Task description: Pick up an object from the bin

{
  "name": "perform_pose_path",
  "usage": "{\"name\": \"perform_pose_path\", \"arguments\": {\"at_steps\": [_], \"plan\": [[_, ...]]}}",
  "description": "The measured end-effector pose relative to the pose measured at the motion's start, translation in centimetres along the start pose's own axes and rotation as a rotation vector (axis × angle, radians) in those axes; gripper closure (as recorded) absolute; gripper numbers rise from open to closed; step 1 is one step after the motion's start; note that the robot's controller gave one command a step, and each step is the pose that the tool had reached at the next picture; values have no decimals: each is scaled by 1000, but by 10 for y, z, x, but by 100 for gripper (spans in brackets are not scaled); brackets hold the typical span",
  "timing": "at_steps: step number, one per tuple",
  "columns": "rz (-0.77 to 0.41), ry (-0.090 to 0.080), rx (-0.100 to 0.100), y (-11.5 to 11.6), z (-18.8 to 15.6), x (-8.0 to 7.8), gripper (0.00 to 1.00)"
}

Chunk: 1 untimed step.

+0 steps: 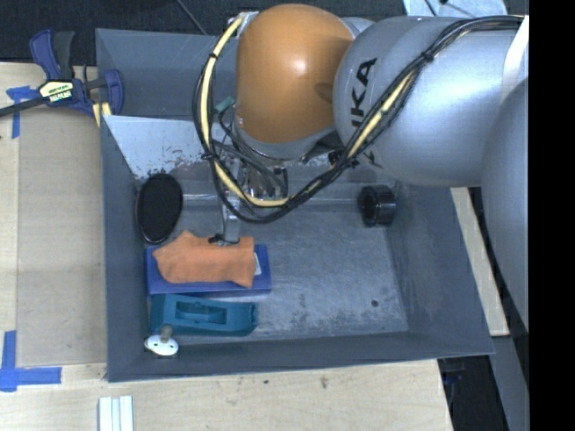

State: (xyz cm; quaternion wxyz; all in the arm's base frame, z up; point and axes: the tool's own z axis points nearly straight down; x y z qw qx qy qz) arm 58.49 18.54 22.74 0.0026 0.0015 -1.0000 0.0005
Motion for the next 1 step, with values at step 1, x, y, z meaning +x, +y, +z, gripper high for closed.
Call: {"name": "perform_pose_path", "arguments": {"at_steps": [1], "plan": [[2, -8, -2, -1, -5, -1, 0]]}}
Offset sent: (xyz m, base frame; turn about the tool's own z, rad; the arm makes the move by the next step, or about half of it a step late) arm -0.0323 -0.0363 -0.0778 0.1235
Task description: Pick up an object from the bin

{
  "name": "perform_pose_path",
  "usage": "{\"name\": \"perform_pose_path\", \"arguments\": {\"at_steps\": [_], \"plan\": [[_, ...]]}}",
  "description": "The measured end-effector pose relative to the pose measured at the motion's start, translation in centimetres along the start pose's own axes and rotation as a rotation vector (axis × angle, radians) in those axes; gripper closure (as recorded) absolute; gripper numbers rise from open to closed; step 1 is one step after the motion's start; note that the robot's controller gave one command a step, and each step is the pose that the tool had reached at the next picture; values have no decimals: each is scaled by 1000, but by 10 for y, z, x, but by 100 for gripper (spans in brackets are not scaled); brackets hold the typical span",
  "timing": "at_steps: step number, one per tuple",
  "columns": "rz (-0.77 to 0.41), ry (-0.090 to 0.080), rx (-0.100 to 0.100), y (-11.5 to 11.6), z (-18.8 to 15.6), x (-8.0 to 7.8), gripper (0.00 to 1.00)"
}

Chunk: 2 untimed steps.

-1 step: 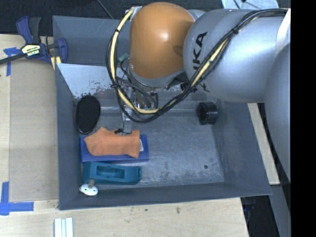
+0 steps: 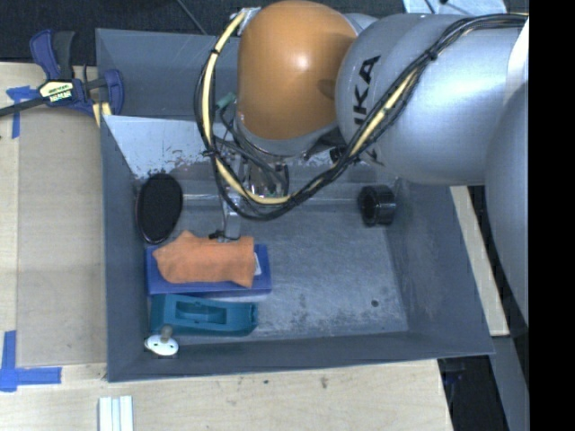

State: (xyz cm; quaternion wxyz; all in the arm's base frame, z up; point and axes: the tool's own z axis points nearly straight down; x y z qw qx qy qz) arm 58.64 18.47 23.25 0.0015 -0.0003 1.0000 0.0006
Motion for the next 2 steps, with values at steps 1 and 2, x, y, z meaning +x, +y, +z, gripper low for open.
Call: {"name": "perform_pose_path", "arguments": {"at_steps": [1, 2], "plan": [[63, -4, -1, -18, 43, 17, 0], [-27, 3, 2, -17, 69, 27, 0]]}}
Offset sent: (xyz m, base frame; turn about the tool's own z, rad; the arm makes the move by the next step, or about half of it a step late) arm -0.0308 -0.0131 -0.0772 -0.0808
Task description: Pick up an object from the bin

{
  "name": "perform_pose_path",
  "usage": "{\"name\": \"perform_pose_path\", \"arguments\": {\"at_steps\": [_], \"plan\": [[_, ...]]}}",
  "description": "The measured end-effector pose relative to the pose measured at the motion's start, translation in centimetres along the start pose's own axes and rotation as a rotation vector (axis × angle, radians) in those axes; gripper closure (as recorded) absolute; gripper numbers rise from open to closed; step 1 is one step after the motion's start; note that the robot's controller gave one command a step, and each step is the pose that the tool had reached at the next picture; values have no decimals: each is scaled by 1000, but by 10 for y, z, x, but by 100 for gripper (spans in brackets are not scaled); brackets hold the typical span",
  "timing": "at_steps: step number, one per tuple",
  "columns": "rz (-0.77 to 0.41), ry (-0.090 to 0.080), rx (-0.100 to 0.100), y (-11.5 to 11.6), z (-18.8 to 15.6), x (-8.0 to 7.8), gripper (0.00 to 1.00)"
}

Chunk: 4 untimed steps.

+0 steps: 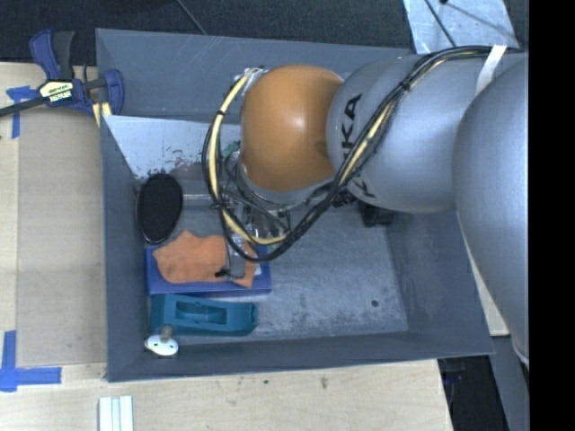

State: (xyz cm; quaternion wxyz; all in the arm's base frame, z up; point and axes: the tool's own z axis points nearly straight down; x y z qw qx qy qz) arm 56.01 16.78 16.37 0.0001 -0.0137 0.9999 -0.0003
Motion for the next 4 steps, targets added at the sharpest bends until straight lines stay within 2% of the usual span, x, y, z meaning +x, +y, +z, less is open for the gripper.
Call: {"name": "perform_pose_path", "arguments": {"at_steps": [1, 2, 3, 4], "plan": [[-47, -3, -1, -10, 31, -19, 0], [-171, 0, -1, -14, 59, -18, 100], [-171, 0, -1, -14, 59, -18, 100], [-170, -3, -2, 22, -60, -33, 100]]}}
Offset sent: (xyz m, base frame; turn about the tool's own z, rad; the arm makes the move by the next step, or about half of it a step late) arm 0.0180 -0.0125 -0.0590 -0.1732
